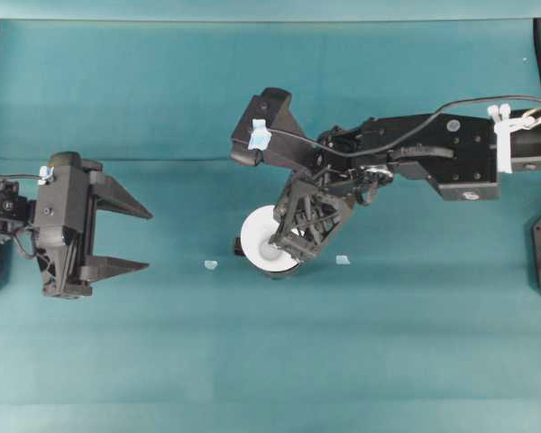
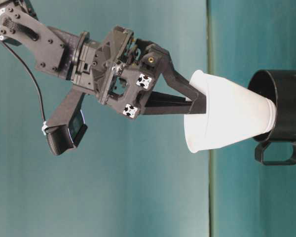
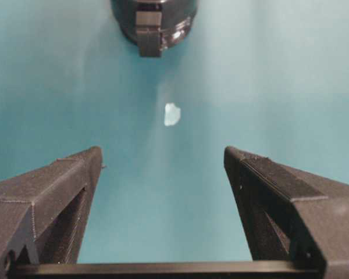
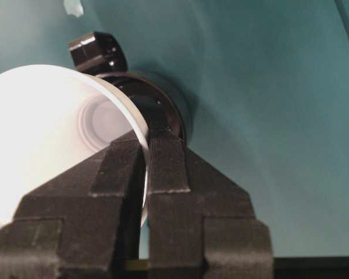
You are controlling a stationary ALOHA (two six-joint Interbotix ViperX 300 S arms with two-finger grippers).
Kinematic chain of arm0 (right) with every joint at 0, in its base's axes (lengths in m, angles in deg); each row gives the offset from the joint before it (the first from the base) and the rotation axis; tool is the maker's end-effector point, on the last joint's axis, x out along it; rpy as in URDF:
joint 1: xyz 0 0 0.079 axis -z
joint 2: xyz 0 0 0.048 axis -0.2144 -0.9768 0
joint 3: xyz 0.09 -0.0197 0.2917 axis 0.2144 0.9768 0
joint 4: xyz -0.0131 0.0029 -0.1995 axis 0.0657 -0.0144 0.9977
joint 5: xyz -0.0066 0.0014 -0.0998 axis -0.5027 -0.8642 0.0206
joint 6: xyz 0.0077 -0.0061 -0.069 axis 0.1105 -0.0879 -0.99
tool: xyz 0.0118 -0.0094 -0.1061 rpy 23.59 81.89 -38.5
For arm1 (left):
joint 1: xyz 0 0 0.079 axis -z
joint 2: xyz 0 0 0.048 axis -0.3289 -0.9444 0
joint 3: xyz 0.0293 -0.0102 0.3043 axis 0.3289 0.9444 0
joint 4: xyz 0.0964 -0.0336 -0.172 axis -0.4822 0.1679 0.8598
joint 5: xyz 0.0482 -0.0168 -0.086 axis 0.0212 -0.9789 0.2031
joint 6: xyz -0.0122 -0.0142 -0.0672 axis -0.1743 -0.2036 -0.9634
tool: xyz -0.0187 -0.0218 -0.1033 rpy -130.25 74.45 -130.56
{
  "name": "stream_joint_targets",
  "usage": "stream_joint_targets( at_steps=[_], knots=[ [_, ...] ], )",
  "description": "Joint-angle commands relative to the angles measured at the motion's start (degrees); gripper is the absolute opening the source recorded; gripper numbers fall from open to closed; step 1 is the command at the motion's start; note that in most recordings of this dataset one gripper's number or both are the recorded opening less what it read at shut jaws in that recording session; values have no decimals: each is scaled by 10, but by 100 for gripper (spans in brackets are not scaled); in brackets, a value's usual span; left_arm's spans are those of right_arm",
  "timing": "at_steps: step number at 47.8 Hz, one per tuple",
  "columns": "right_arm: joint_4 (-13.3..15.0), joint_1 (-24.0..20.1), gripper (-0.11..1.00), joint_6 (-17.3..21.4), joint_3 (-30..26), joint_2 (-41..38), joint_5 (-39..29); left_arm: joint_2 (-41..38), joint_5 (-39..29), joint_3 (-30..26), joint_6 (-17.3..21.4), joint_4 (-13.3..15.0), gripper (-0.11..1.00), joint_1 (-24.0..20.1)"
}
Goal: Put the paper cup into the moved cup holder.
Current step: 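Lower the paper cup into the cup holder and release it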
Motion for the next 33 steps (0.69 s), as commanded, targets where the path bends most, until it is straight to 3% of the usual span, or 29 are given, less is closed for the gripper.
stream_joint_targets(
  at_steps=[1,33],
  knots=[
    [-1,-1,-9,2,-1,4,4,1,4,-8,-1,-1,85,1],
    [-6,-3,-8,1,4,4,4,2,3,-8,-1,-1,85,1]
  ],
)
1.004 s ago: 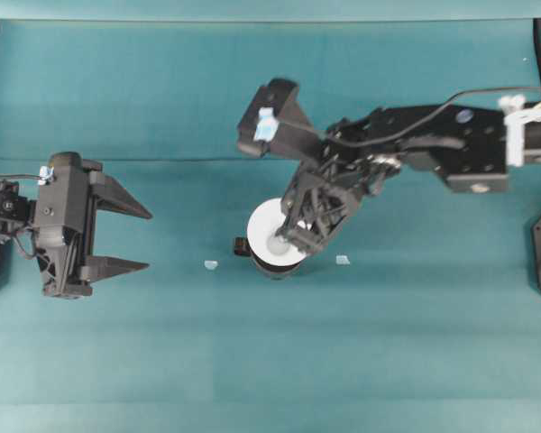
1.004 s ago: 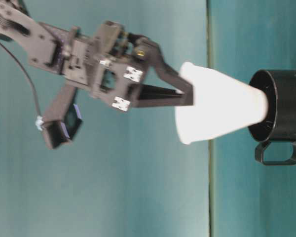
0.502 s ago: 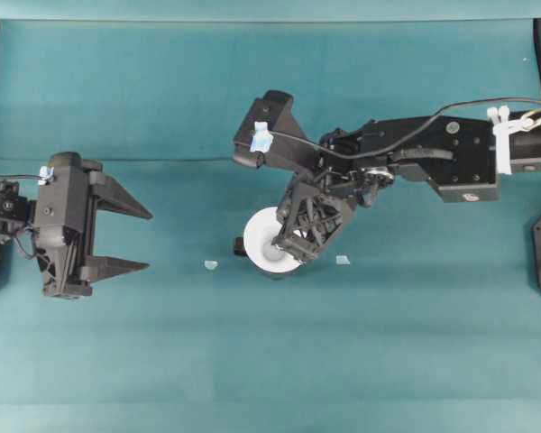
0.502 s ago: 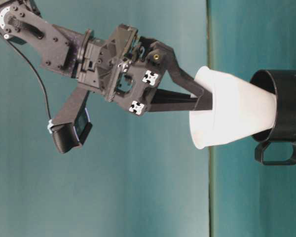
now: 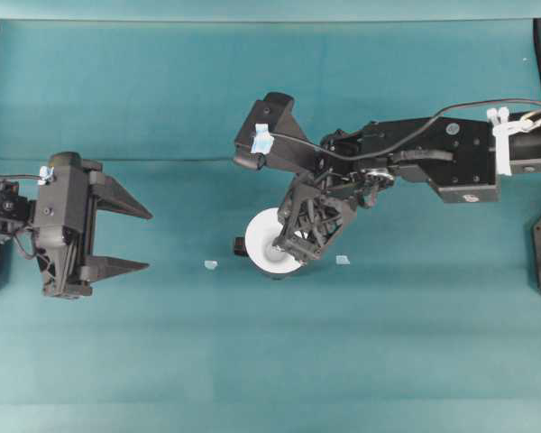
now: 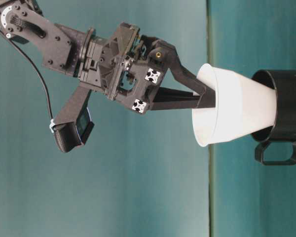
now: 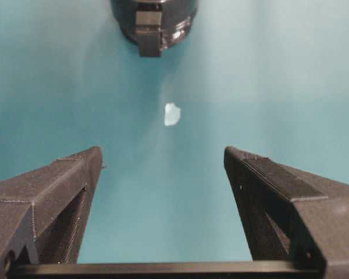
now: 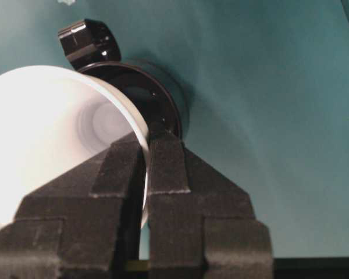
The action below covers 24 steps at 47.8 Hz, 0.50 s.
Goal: Put the paper cup into the moved cup holder.
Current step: 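Lower the paper cup into the cup holder and release it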
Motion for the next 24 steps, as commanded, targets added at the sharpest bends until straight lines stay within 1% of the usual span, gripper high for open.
stream_joint_targets(
  at_steps=[1,9,16,21,24],
  knots=[
    [-7,-1,-8,2,-4,4,3,1,2,-8,-1,-1,85,2],
    [-9,-1,-6,2,-4,4,3,1,2,-8,-1,-1,85,2],
    [-10,0,-1,1,-4,4,11,2,2,-8,-1,-1,85,2],
    [-9,0,5,1,-4,4,11,1,2,-8,-1,-1,85,1],
    [-10,0,12,2,-4,4,9,1,2,-8,-1,-1,85,1]
  ],
)
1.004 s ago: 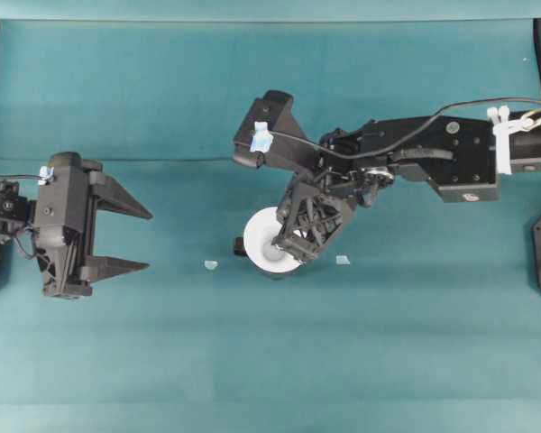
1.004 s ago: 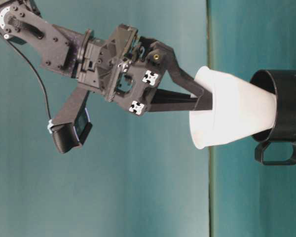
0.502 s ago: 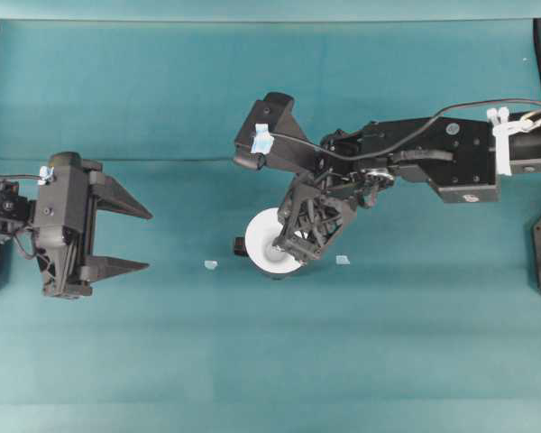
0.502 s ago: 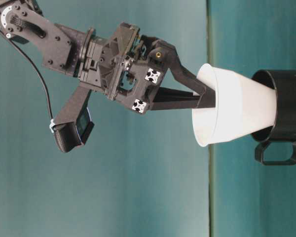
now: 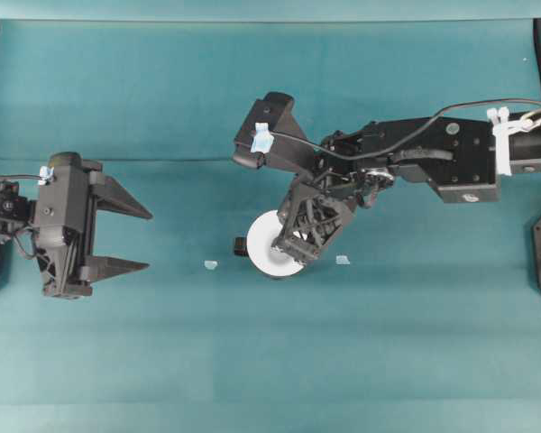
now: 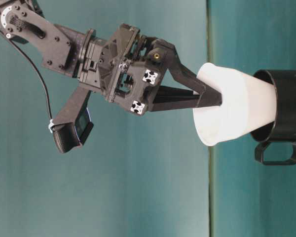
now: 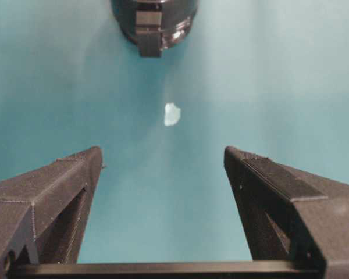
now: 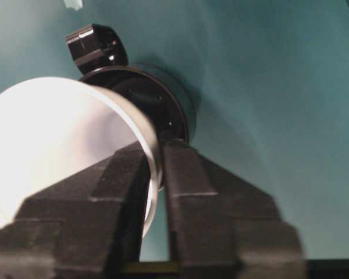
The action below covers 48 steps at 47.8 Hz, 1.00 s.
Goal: Put the paper cup into the moved cup holder.
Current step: 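Lower the paper cup into the cup holder and release it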
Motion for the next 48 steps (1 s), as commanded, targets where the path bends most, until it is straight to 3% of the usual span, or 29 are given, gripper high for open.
stream_joint_targets(
  at_steps=[1,7,13,17,48],
  knots=[
    [-2,-1,15,1,-4,5,3,1,2,-8,-1,-1,85,1],
    [-2,-1,40,3,-3,6,2,1,2,-8,-1,-1,85,0],
    [1,-1,73,4,-3,6,1,1,2,-8,-1,-1,85,1],
    [2,-1,84,4,-3,7,1,1,2,-9,-1,-1,85,1],
    [7,-1,85,0,4,44,26,2,2,-9,-3,-1,85,1]
  ],
)
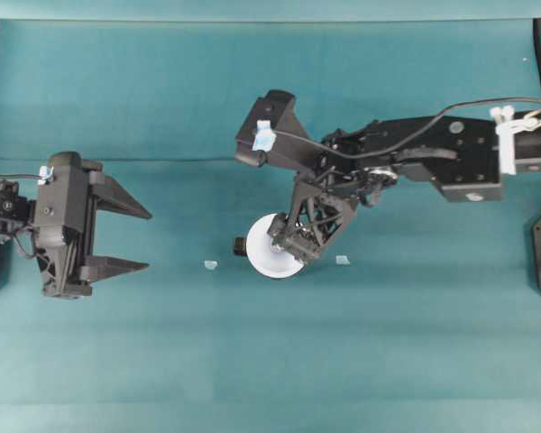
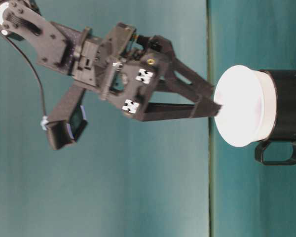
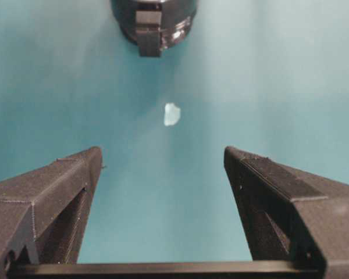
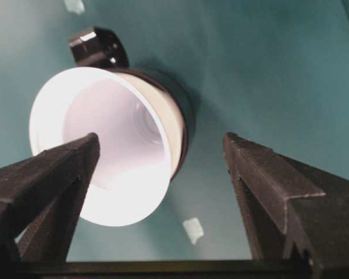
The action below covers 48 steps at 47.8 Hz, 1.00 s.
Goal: Put the paper cup into the moved cup holder.
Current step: 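Lower the paper cup into the cup holder and release it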
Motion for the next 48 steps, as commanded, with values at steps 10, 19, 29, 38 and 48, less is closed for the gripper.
stream_joint_targets(
  at_steps=[10,19,29,38,48],
  knots=[
    [3,-2,85,1,35,76,65,2,3,-8,-1,0,85,0],
    [3,-2,85,1,83,136,127,1,3,-8,-1,-1,85,1],
    [3,-3,85,3,142,189,184,1,3,-8,0,-1,85,0],
    [3,-6,85,1,171,213,209,1,3,-8,-1,0,85,1],
    [3,-6,85,-1,175,215,219,1,4,-8,-1,0,85,0]
  ],
)
